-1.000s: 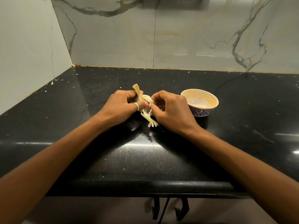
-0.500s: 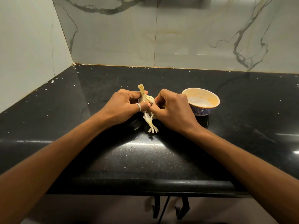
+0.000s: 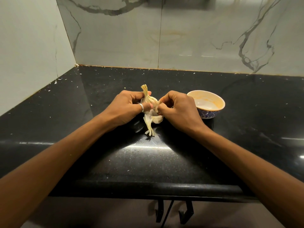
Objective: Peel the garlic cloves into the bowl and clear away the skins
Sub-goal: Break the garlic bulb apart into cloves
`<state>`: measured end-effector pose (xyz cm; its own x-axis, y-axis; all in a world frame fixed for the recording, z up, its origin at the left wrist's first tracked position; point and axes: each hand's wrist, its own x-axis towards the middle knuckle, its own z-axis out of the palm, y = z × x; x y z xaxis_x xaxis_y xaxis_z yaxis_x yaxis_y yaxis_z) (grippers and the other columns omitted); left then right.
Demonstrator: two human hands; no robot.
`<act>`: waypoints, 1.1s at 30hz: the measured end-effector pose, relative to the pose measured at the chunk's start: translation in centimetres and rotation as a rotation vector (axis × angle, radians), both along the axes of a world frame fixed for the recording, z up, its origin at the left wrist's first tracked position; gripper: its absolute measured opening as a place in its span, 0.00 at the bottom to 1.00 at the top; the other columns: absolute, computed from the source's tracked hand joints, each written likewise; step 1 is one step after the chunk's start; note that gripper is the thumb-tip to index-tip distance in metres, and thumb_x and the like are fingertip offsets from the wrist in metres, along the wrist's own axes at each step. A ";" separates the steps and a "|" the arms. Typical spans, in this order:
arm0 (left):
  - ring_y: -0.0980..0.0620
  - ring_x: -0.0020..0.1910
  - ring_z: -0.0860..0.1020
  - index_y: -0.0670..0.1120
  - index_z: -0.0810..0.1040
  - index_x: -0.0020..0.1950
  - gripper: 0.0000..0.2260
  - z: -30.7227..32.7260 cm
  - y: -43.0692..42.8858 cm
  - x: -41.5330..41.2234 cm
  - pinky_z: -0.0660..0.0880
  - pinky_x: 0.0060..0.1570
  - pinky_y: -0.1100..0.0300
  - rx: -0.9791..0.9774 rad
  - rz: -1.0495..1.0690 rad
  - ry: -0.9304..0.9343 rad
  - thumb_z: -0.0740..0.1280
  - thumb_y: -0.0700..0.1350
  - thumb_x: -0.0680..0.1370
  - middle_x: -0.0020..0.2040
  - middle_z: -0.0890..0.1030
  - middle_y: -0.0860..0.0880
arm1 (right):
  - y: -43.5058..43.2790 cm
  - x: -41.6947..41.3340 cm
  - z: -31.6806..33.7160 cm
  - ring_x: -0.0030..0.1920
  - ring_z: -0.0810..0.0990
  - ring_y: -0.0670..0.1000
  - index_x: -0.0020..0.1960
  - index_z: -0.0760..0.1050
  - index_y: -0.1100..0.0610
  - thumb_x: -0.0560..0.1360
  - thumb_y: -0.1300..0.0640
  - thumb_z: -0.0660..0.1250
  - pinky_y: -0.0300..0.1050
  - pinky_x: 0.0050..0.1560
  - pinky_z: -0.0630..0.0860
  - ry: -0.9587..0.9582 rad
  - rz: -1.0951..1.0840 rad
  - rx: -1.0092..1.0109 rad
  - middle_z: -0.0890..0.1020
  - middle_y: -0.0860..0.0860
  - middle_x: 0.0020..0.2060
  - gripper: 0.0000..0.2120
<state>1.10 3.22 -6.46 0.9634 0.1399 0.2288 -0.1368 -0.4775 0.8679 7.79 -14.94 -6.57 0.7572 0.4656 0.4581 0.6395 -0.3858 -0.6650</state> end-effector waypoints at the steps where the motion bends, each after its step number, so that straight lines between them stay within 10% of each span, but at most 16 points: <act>1: 0.62 0.65 0.76 0.50 0.85 0.60 0.11 0.0 0.0 0.1 0.72 0.70 0.54 -0.005 0.006 -0.004 0.73 0.43 0.77 0.67 0.79 0.56 | 0.0 0.0 0.0 0.39 0.83 0.47 0.44 0.82 0.56 0.75 0.58 0.70 0.50 0.44 0.80 -0.005 -0.006 -0.003 0.84 0.47 0.36 0.03; 9: 0.64 0.60 0.79 0.48 0.84 0.61 0.13 -0.1 0.0 0.3 0.74 0.68 0.55 -0.110 0.073 -0.029 0.74 0.43 0.76 0.66 0.79 0.58 | 0.2 0.0 -0.1 0.42 0.82 0.43 0.49 0.81 0.54 0.76 0.56 0.70 0.43 0.47 0.80 -0.030 -0.035 -0.007 0.84 0.44 0.40 0.03; 19: 0.58 0.56 0.83 0.45 0.82 0.62 0.14 0.3 -0.6 0.0 0.79 0.61 0.54 -0.202 0.084 -0.071 0.73 0.40 0.77 0.58 0.82 0.60 | 0.3 -0.7 0.1 0.48 0.81 0.42 0.60 0.74 0.53 0.68 0.38 0.78 0.45 0.52 0.80 0.080 0.049 -0.083 0.82 0.42 0.46 0.29; 33: 0.55 0.59 0.82 0.42 0.82 0.63 0.15 0.3 -1.2 0.1 0.79 0.61 0.52 -0.215 0.021 -0.092 0.73 0.37 0.77 0.66 0.80 0.53 | 0.1 -0.2 0.1 0.34 0.82 0.43 0.59 0.72 0.51 0.73 0.60 0.76 0.42 0.42 0.79 0.127 0.106 -0.021 0.84 0.47 0.32 0.19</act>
